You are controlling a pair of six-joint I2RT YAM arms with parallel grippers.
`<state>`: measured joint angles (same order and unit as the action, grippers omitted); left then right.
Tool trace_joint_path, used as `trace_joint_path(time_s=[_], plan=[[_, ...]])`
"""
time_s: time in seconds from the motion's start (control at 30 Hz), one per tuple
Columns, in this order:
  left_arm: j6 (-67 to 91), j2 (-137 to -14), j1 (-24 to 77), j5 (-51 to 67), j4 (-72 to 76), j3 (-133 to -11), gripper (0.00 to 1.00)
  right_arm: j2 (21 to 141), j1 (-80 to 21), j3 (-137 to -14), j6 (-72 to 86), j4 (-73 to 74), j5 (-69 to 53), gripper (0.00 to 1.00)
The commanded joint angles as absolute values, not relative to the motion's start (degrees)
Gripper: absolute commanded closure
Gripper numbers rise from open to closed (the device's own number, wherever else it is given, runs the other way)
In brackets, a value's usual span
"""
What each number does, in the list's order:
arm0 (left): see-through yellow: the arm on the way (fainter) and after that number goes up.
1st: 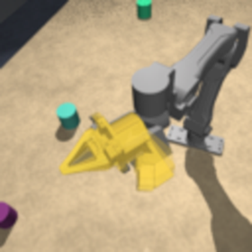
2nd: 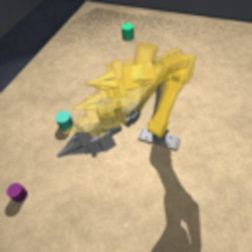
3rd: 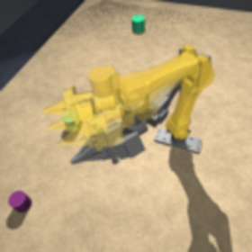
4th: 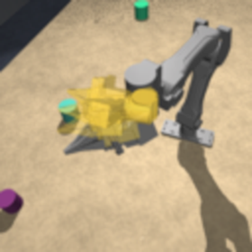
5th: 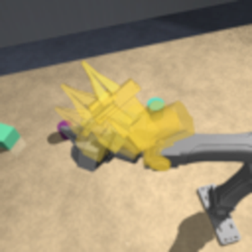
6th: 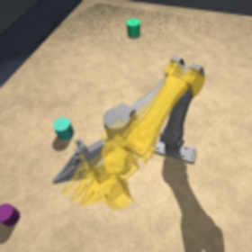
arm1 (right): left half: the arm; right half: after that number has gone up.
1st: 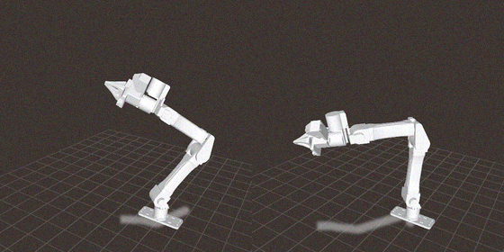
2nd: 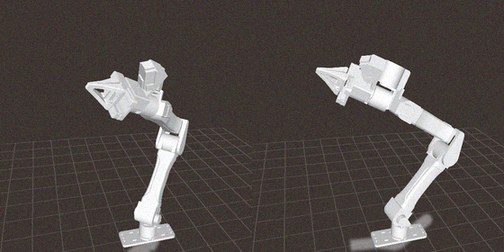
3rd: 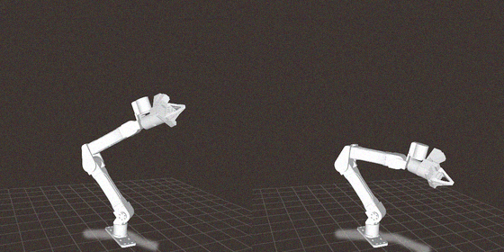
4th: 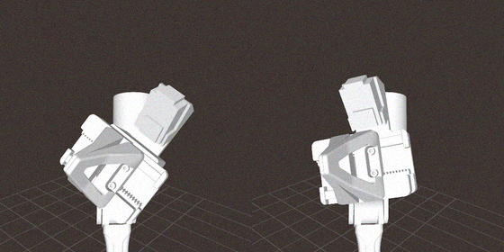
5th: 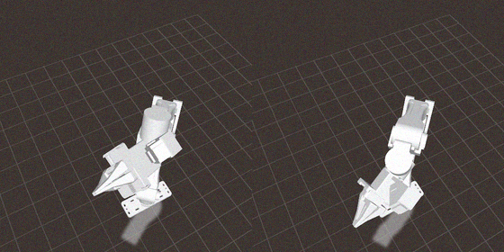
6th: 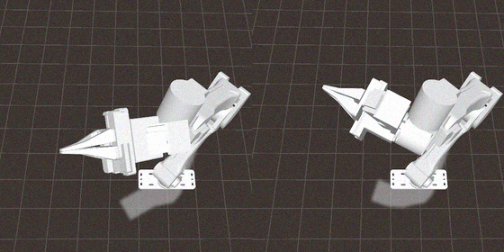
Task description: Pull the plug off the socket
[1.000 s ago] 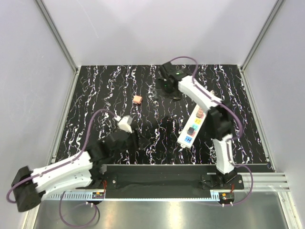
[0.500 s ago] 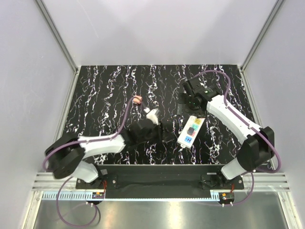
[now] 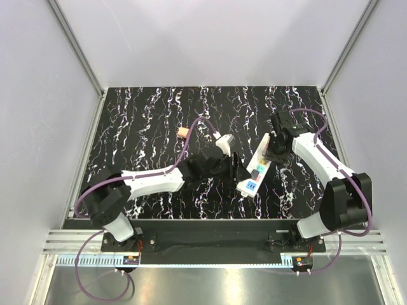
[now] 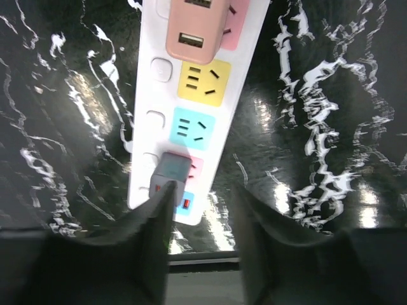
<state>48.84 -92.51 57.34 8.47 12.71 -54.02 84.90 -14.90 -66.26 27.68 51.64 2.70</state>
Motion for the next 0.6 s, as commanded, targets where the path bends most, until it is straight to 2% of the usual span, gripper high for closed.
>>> trace_joint_path(time_s=[0.0,0.03,0.13,0.27,0.4,0.57], plan=[[43.95,-92.37,58.09,6.51,8.80,-57.65,0.43,82.09,-11.35,-63.64,27.43,45.45,-2.36,0.88],[43.51,-92.63,58.10,6.07,6.96,-58.09,0.44,81.92,-9.86,-61.72,27.25,43.00,-3.68,1.00],[41.23,-94.39,58.71,4.41,1.70,-61.60,0.45,80.25,-6.33,-57.94,27.42,37.64,-9.30,1.00],[37.54,-99.56,60.46,-1.65,-8.76,-69.06,0.38,79.98,-4.40,-54.76,27.51,33.06,-12.82,1.00],[34.28,-104.83,62.66,-7.90,-18.18,-80.48,0.40,79.63,-2.02,-50.19,27.95,25.59,-19.33,1.00],[31.82,-108.98,64.07,-11.16,-25.65,-87.44,0.41,81.65,-0.44,-47.03,27.25,19.34,-22.93,1.00]])
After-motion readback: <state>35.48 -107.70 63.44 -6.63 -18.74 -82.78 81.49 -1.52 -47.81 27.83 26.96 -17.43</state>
